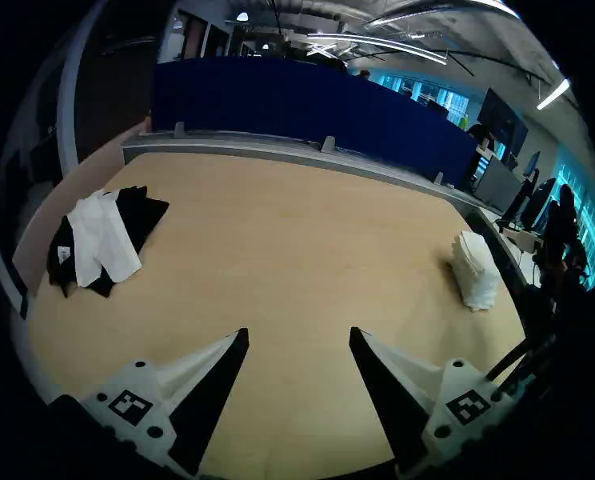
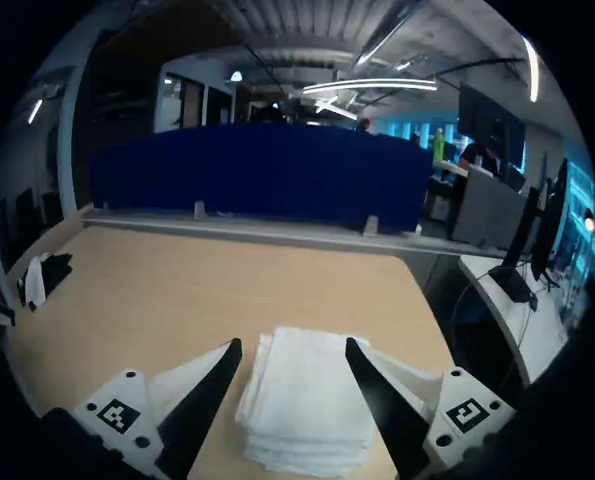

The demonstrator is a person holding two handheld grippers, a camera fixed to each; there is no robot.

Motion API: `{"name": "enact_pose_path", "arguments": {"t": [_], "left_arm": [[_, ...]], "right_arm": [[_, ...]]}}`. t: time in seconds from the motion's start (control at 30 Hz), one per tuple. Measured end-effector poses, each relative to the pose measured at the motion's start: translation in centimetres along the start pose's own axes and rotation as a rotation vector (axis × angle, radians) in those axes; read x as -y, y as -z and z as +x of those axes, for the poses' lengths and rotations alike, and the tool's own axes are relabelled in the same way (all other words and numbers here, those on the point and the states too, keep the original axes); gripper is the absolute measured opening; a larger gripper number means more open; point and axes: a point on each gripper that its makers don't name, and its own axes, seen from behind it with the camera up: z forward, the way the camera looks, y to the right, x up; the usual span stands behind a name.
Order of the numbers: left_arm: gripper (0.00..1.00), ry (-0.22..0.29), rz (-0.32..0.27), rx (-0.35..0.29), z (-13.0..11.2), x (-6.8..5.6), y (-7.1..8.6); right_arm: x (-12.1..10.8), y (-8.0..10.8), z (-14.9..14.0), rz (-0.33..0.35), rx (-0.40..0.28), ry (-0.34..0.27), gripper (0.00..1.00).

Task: Fold towel

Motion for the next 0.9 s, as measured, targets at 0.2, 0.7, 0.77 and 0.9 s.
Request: {"name": "enact_pose_path", "arguments": {"t": [0.2,0.7,0.77,0.9], "left_arm": [[0.93,-0.019,-0.020,-0.020,1.0,-0.3,-0.3],[0.93,-0.088,-0.053,-0.144,5.2,-0.9,-0.6],[0.93,-0.102,-0.053,-0.194,6.7,-0.9,-0.5],[0.93,-0.131,-0.043,-0.322,10.2,-0.7,-0.2]], "right_arm": [[2.5,3.8,3.3,-0.036,-0.174,-0.036,1.00],[7.6,9.4,5.6,-0.073,-0.275,-0.044,1.00],[8.2,9.6,5.8,-0.075,-0.278,-0.053,1.00],[10.0,10.0,6.5,-0.059,-0.289,-0.071,1.00]]}}
